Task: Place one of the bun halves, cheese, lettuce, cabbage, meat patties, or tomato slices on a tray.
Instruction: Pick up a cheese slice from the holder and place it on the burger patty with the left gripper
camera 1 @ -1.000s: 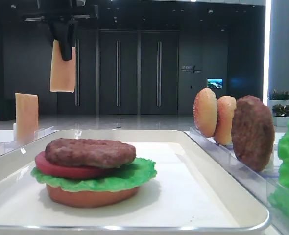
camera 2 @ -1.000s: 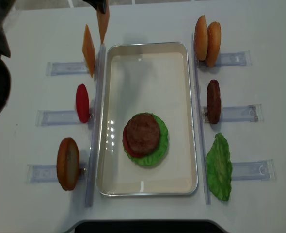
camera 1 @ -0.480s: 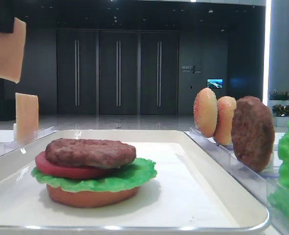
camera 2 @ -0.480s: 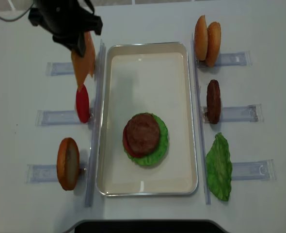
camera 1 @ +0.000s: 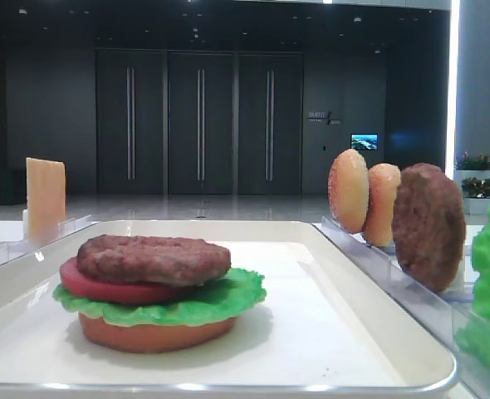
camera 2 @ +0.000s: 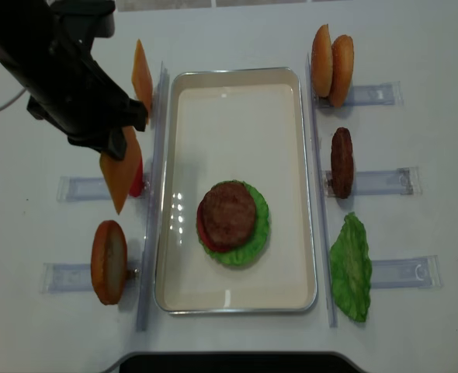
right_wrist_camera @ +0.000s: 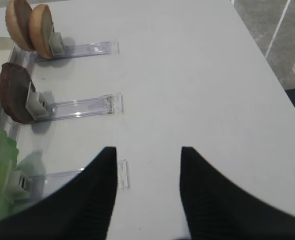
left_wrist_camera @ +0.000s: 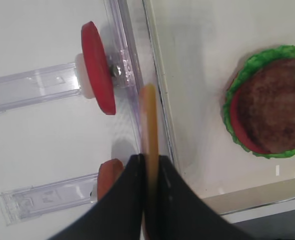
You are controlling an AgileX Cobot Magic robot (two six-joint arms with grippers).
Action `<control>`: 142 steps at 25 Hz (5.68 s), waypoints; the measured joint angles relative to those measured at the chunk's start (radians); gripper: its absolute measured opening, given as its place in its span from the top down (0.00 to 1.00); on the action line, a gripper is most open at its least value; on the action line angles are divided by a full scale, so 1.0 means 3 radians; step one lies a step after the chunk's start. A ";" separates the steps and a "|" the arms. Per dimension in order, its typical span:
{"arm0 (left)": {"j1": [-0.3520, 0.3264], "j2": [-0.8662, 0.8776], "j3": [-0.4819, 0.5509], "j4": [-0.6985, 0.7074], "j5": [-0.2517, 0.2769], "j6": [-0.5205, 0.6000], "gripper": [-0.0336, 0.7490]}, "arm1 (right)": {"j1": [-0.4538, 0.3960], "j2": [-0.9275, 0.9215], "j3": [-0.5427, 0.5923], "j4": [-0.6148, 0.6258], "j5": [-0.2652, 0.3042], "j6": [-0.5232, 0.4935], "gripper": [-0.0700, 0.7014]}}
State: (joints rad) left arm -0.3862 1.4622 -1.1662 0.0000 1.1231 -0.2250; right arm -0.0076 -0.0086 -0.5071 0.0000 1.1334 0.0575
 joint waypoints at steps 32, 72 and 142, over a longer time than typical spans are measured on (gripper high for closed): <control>0.0182 0.0102 0.1259 -0.4554 -0.0610 0.3752 0.92 | 0.0000 0.0000 0.0000 0.0000 0.0000 0.0000 0.53; 0.0721 0.1034 0.2006 -0.5479 -0.0286 0.5137 0.92 | 0.0000 0.0000 0.0000 0.0000 0.0000 -0.0008 0.53; 0.0065 0.1052 0.0074 -0.2128 -0.0045 0.1279 0.38 | 0.0000 0.0000 0.0000 0.0000 0.0000 -0.0008 0.53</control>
State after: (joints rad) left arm -0.3668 1.7779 -1.1440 -0.6385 1.1097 0.1588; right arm -0.0076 -0.0086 -0.5071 0.0000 1.1334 0.0551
